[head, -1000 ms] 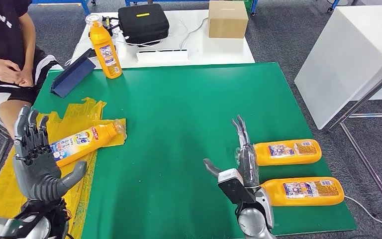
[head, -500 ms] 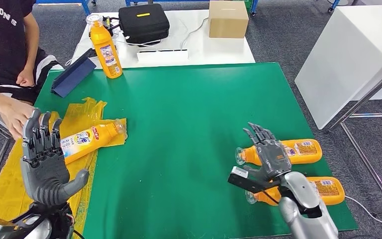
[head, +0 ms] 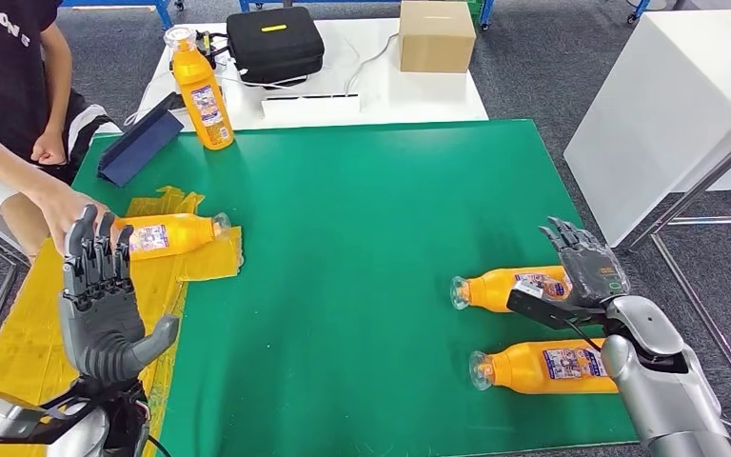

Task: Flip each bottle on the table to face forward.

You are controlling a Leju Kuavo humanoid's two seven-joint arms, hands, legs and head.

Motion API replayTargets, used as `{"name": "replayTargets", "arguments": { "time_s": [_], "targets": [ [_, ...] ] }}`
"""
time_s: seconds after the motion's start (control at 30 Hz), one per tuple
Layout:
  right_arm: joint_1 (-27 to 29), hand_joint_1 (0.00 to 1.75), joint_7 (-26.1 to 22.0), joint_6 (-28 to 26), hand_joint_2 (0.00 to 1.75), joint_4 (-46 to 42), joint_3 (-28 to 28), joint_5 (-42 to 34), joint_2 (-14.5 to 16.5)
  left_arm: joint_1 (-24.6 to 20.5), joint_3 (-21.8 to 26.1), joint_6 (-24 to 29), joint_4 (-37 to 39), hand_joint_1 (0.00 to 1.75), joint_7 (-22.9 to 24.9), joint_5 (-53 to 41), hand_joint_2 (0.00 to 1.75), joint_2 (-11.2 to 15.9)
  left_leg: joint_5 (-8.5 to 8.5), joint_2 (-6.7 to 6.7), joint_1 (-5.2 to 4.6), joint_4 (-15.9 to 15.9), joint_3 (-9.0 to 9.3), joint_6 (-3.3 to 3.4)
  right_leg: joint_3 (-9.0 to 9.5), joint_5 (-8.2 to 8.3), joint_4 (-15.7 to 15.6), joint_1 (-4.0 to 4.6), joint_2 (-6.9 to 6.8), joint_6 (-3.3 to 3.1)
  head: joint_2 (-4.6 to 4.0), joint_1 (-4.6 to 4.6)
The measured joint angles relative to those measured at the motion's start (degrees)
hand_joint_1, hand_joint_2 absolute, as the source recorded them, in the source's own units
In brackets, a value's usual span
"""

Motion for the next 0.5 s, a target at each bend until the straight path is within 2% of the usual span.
{"name": "replayTargets", "arguments": {
  "time_s": [0.23, 0.5],
  "targets": [
    [-2.4, 0.00, -1.0, 4.6, 1.75, 6.7, 0.6, 0.1, -2.7, -0.6, 0.4, -0.7, 1.3, 0.00, 0.1, 0.9, 1.75, 0.0, 0.02, -0.02, -0.04, 0.0, 0.00, 0.02, 0.02, 0.02, 0.0, -0.02, 0.00, 0.02, 0.00, -0.01],
    [-4.3, 0.00, -2.3, 6.8, 1.75, 13.5, 2.2, -1.1, -4.9, -0.8, 0.7, -0.8, 2.4, 0.00, 0.1, 1.7, 1.75, 0.0, 0.00, -0.02, -0.04, 0.0, -0.02, 0.02, -0.01, 0.01, 0.0, -0.01, 0.00, 0.03, 0.00, -0.02]
  ]
}}
